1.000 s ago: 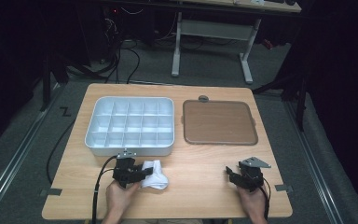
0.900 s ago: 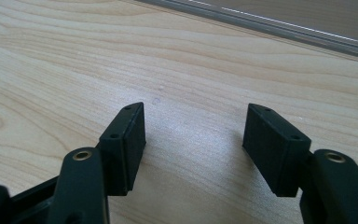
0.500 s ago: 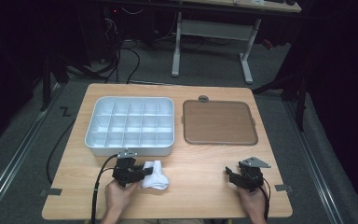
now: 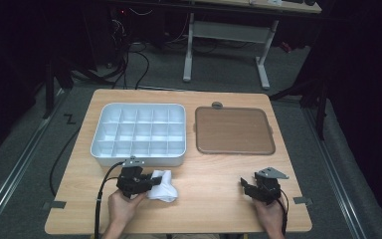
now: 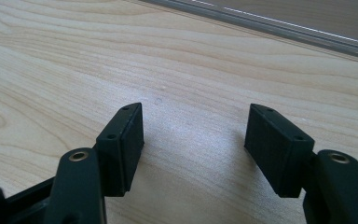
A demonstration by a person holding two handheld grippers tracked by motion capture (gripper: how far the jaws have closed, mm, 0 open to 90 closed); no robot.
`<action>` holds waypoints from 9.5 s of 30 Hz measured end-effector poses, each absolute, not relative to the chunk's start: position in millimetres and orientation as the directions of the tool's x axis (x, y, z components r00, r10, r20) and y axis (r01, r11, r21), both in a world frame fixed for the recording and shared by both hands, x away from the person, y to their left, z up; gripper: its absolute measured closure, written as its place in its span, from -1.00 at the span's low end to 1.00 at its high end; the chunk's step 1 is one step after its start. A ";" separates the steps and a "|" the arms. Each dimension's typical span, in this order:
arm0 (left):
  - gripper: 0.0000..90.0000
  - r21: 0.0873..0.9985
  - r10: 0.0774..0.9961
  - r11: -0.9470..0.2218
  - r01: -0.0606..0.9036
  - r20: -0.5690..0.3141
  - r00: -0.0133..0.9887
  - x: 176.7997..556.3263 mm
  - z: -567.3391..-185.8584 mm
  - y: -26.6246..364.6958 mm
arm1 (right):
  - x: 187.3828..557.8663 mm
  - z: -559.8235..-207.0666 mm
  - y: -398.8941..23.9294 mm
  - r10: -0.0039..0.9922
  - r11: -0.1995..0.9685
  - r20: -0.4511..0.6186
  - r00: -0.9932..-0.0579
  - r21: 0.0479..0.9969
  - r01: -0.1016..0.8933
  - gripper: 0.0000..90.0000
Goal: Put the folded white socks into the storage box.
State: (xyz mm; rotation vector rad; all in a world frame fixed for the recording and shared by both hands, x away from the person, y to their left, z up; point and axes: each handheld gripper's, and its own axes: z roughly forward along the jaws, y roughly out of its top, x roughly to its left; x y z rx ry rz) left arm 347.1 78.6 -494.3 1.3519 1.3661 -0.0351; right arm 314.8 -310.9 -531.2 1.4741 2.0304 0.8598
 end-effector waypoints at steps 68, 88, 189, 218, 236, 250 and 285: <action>0.62 0.631 0.564 0.387 0.672 -0.739 0.369 377.4 -413.1 118.0 | 317.6 -531.4 -309.4 0.949 0.227 -0.017 -0.313 0.728 0.647 -0.19; 0.62 0.629 0.583 0.365 0.687 -0.729 0.359 421.9 -393.9 113.6 | 317.8 -531.4 -309.5 0.950 0.226 -0.017 -0.313 0.729 0.646 -0.19; 0.65 0.638 0.815 0.167 0.752 -0.518 0.258 474.3 -487.1 115.2 | 317.5 -531.4 -309.5 0.949 0.230 -0.021 -0.314 0.728 0.646 -0.19; 0.24 0.643 0.820 0.238 0.728 -0.535 0.204 471.6 -477.6 112.2 | 317.5 -531.4 -309.6 0.949 0.226 -0.014 -0.316 0.728 0.647 -0.21; -0.23 0.716 0.778 0.253 0.651 -0.550 0.303 444.5 -446.6 111.4 | 317.4 -531.4 -309.1 0.947 0.234 -0.019 -0.321 0.726 0.646 -0.22; -0.16 0.730 0.831 0.176 0.660 -0.469 0.298 443.4 -468.0 101.5 | 317.5 -531.4 -309.1 0.947 0.234 -0.019 -0.322 0.727 0.646 -0.22; 0.62 0.742 0.890 0.087 0.665 -0.358 0.282 454.0 -495.2 89.5 | 317.5 -531.4 -309.1 0.947 0.235 -0.020 -0.322 0.727 0.646 -0.22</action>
